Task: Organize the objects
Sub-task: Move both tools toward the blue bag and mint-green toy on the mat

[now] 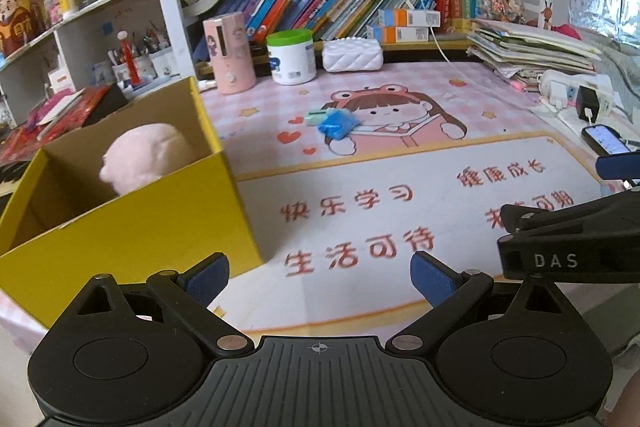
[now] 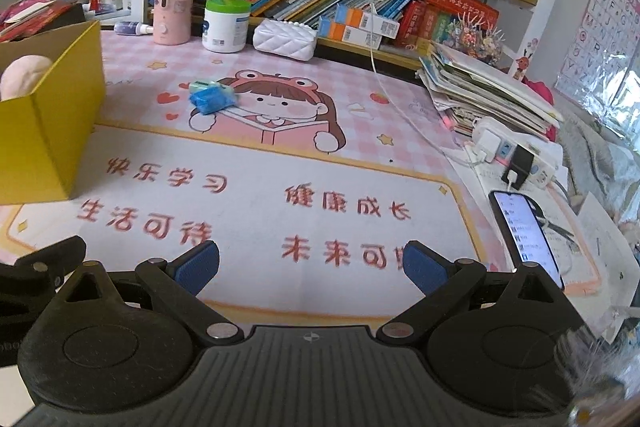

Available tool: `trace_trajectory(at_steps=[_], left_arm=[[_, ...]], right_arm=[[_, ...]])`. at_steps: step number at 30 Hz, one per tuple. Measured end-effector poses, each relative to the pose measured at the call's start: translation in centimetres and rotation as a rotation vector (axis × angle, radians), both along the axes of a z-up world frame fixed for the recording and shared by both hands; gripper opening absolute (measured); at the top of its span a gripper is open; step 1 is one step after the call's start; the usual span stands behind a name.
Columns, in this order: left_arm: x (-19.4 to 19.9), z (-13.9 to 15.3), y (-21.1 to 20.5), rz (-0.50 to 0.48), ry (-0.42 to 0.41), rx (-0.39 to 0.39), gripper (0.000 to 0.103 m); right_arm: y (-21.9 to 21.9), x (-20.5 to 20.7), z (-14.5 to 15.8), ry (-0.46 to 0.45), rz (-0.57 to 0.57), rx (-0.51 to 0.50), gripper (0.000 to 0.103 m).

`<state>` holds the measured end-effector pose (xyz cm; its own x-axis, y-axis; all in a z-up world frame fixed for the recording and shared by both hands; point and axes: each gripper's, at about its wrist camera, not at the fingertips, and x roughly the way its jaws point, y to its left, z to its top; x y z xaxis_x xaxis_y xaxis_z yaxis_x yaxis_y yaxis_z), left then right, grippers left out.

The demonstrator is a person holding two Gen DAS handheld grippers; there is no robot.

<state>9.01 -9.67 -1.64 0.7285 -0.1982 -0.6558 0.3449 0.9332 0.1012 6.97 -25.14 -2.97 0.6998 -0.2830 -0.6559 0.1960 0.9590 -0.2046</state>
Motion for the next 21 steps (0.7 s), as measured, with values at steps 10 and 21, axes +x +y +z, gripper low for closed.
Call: trace_trajectory(at_steps=[10,21], left_arm=[[3.2,0.2,-3.0,0.035,-0.001,-0.02,0.098],[6.2,0.2,-6.8,0.096,-0.009,-0.019,0.098]], right_arm=[[-3.0,4.1,0.2,0.0,0.038,-0.01,0.099],[-7.2,8.0,0.4,-0.017,0.093,0.006,0.099]])
